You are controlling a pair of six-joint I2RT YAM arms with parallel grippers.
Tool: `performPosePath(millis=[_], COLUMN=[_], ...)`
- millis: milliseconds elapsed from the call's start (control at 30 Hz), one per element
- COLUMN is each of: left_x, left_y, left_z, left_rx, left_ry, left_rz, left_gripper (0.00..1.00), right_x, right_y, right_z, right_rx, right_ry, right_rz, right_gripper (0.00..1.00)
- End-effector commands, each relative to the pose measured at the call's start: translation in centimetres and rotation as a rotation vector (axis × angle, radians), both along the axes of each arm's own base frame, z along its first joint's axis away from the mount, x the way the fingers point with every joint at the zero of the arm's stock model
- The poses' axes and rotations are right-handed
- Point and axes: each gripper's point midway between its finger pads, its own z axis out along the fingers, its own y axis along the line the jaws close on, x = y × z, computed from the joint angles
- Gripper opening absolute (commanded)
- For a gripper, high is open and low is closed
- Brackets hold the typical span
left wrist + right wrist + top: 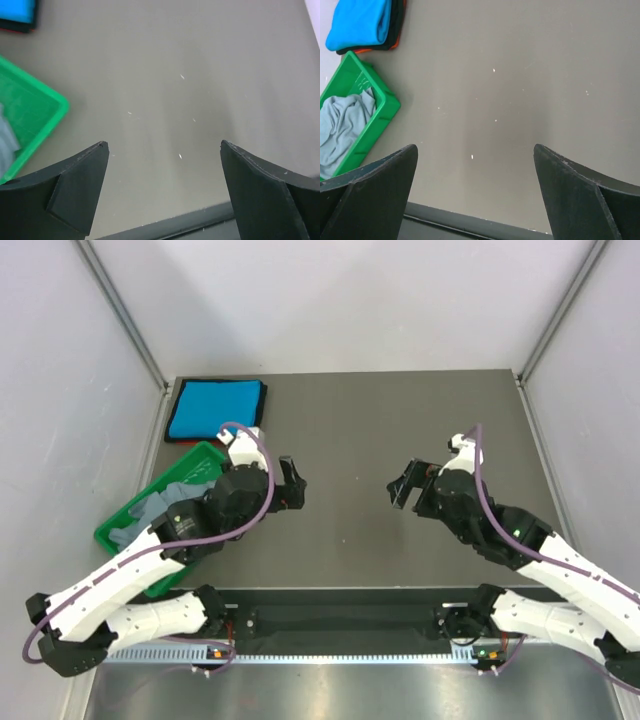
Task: Fold and stack the t-shirts
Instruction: Grab the tshirt from the pile
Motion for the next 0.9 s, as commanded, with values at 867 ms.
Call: performPosePath(millis=[867], left_x=[7.4], left_y=[29.3], left_z=[-17.4], left_rx=[-0.086], left_ry=[0.495], left_rz=[1.129], left_gripper=[0.83], right_x=[0.0], right_y=[1.1], right_z=[-0.1], right_rx=[-0.043], right_ry=[-0.099], right_rz=[0.132], right_gripper=[1.00])
